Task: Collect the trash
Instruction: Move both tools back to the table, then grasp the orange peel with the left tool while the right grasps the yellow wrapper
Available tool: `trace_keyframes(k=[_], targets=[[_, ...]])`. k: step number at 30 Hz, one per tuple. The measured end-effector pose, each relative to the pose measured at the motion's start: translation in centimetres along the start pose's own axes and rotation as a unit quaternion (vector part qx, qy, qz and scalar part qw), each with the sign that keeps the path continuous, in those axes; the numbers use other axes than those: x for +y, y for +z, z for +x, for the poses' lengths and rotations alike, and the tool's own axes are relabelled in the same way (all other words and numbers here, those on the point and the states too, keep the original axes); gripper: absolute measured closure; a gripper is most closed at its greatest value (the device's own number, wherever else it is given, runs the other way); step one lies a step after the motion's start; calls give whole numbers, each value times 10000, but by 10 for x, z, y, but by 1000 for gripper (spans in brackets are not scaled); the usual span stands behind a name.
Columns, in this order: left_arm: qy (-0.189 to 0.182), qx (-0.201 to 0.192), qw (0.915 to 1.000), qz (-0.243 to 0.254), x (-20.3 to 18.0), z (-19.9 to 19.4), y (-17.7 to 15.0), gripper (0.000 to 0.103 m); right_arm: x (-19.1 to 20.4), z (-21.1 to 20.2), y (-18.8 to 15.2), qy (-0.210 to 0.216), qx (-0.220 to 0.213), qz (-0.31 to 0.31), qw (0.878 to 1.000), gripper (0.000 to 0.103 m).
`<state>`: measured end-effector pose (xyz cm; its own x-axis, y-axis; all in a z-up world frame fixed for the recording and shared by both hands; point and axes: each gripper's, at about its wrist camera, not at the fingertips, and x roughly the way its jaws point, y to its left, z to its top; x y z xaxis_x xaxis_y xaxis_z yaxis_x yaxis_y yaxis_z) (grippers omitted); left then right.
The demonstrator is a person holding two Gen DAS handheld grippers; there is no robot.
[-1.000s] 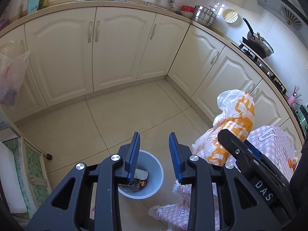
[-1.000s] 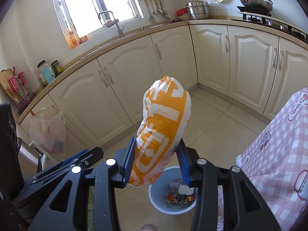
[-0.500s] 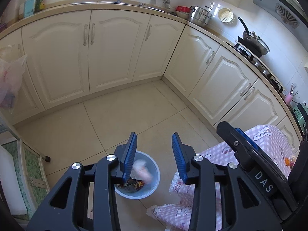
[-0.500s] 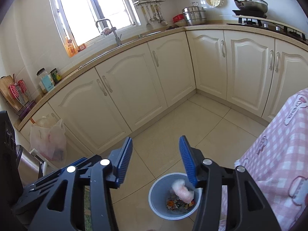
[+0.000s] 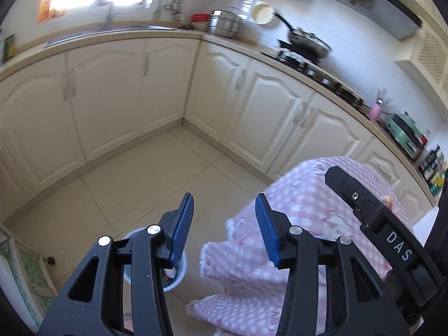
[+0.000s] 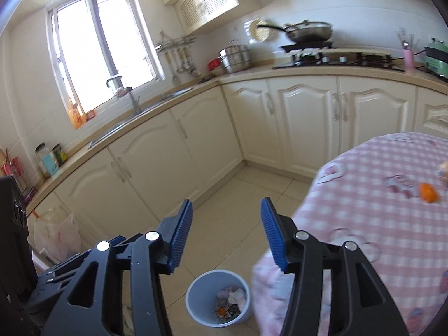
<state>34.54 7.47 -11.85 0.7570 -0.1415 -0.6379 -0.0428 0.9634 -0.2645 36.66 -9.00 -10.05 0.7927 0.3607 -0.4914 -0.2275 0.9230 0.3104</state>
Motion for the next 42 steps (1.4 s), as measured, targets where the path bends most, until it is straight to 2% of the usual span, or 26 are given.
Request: trace_keyframes(k=[4, 9, 12, 15, 18, 23, 28, 36, 37, 38, 39, 40, 41, 42], targets=[[-368, 42, 9985, 413, -53, 2, -2, 54, -55, -43, 14, -387, -358, 230, 9983, 51], [-783, 171, 9916, 1018, -127, 12, -6, 42, -125, -88, 26, -944, -674, 542, 9918, 48], [-980, 244, 9855, 1364, -170, 21, -12, 35, -167, -107, 30, -1232, -739, 742, 9868, 47], [-1153, 399, 9784, 1666, -210, 37, -18, 33, -209, -121, 32, -1482, -721, 888, 9823, 45], [-1265, 598, 9729, 1841, -237, 54, -25, 33, -235, -130, 30, -1676, -717, 962, 9785, 44], [-1305, 884, 9679, 1958, -271, 85, -32, 33, -276, -127, 31, -1930, -539, 1019, 9744, 44], [-1279, 1125, 9650, 1992, -291, 117, -37, 33, -307, -107, 31, -2075, -218, 955, 9733, 43], [-1223, 1305, 9628, 2027, -306, 158, -43, 33, -326, -65, 30, -2073, 223, 686, 9756, 43], [-1200, 1263, 9628, 2066, -307, 160, -43, 34, -327, -60, 30, -2063, 285, 646, 9759, 43], [-1159, 1239, 9623, 2127, -309, 162, -43, 39, -328, -56, 30, -2045, 313, 615, 9764, 43], [-1135, 1217, 9619, 2170, -311, 163, -41, 55, -328, -51, 30, -2023, 352, 568, 9770, 43], [-1149, 1202, 9612, 2200, -311, 164, -40, 65, -327, -46, 31, -2001, 413, 500, 9776, 43], [-1198, 1218, 9611, 2169, -309, 165, -39, 71, -326, -42, 32, -1978, 444, 441, 9782, 43], [-1294, 1242, 9614, 2086, -306, 165, -37, 72, -325, -38, 32, -1954, 466, 391, 9788, 43]])
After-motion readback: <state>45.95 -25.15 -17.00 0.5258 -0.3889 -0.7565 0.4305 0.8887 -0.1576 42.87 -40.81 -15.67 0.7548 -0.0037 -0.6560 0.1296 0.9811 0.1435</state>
